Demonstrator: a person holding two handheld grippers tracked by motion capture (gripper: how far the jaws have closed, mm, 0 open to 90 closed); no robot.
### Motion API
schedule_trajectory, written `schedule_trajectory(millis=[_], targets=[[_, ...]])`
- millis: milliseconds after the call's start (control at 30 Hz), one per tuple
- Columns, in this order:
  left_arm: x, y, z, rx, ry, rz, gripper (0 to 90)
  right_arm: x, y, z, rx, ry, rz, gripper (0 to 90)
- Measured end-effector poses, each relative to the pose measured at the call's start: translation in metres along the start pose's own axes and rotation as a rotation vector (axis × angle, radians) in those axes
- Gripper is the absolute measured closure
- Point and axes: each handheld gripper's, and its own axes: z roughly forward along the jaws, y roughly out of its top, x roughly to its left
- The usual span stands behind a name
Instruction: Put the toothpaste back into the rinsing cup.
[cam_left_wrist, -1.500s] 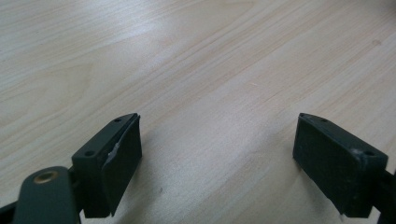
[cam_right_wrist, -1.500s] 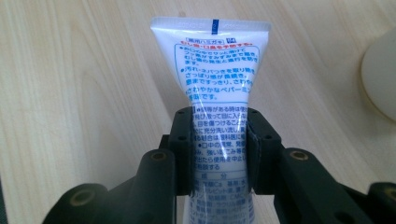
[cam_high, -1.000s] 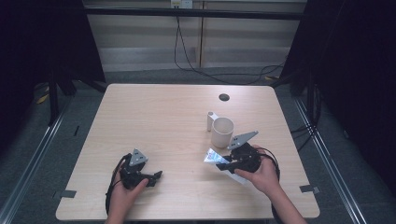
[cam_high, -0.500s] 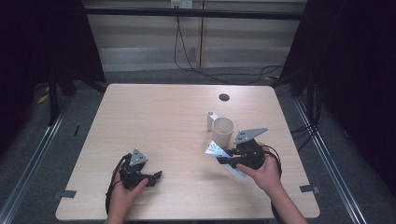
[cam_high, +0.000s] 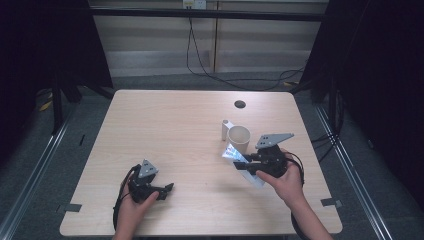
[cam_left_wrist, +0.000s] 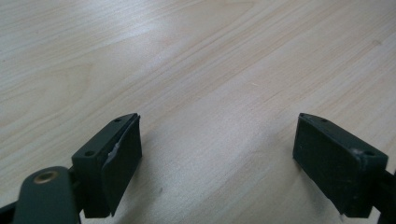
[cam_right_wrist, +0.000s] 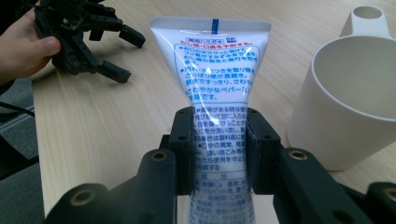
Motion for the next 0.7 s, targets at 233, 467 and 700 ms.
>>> schedule_trajectory(millis=[233,467,700], targets=[[0.0,0.0,0.0,0.001,0.0,0.002,15.4,-0.002,0.008,-0.004,-0.026,-0.003,0.011,68.7],[0.0,0.0,0.0,0.001,0.0,0.001,15.4,-0.004,0.013,-0.007,-0.038,-0.002,0.012,68.7],[0.0,0.0,0.0,0.001,-0.001,0.001,15.4,-0.006,0.017,-0.011,-0.05,-0.009,0.017,68.7]])
